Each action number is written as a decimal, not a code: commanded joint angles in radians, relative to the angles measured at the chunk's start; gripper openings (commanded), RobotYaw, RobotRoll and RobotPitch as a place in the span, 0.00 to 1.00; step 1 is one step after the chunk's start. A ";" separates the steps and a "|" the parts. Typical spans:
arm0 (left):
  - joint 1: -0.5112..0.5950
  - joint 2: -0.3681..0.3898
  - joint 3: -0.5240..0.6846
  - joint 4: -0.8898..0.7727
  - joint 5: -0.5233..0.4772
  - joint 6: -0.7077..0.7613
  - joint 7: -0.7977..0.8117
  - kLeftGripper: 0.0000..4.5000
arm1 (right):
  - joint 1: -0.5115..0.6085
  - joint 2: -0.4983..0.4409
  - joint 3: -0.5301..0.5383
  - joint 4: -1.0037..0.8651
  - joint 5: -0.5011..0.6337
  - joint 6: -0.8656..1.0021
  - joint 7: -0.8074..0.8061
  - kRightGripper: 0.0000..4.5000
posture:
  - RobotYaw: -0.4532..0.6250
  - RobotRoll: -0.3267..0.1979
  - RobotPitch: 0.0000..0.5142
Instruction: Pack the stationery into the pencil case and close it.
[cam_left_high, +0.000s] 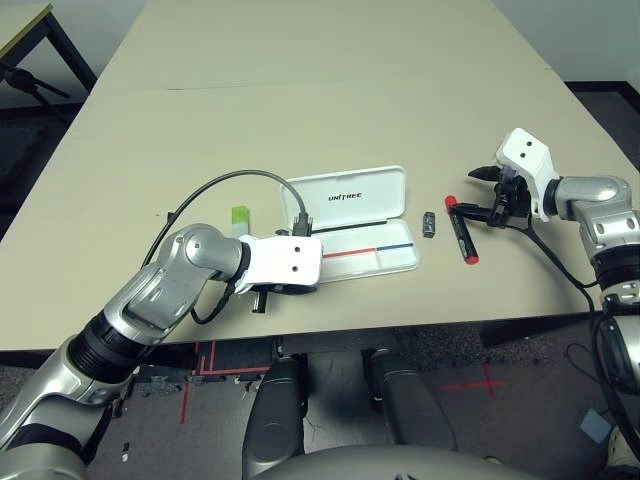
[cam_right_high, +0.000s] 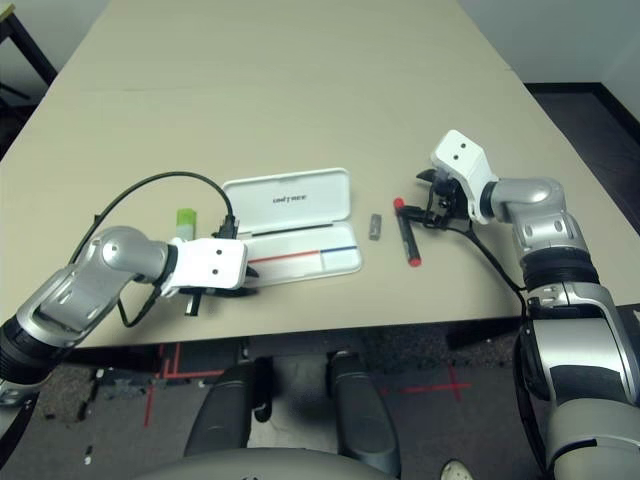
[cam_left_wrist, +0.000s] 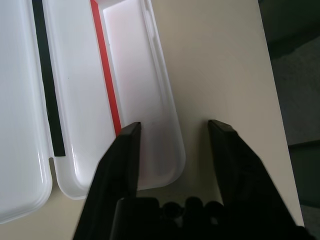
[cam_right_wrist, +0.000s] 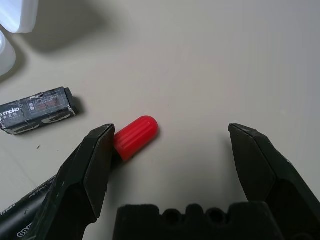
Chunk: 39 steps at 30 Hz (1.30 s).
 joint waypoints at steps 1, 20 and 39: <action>0.015 0.018 0.020 -0.050 -0.021 0.024 -0.005 0.91 | -0.002 0.005 0.015 0.025 -0.014 -0.009 0.006 1.00 | 0.44 0.62 0.36; 0.031 0.150 0.290 -0.046 -0.143 0.011 -0.004 0.99 | 0.067 -0.032 -0.096 -0.237 0.118 0.211 -0.020 1.00 | 0.42 0.62 0.37; -0.061 0.104 0.424 -0.077 -0.385 0.069 0.037 0.99 | 0.133 -0.072 -0.172 -0.852 0.224 1.181 -0.375 1.00 | 0.38 0.62 0.41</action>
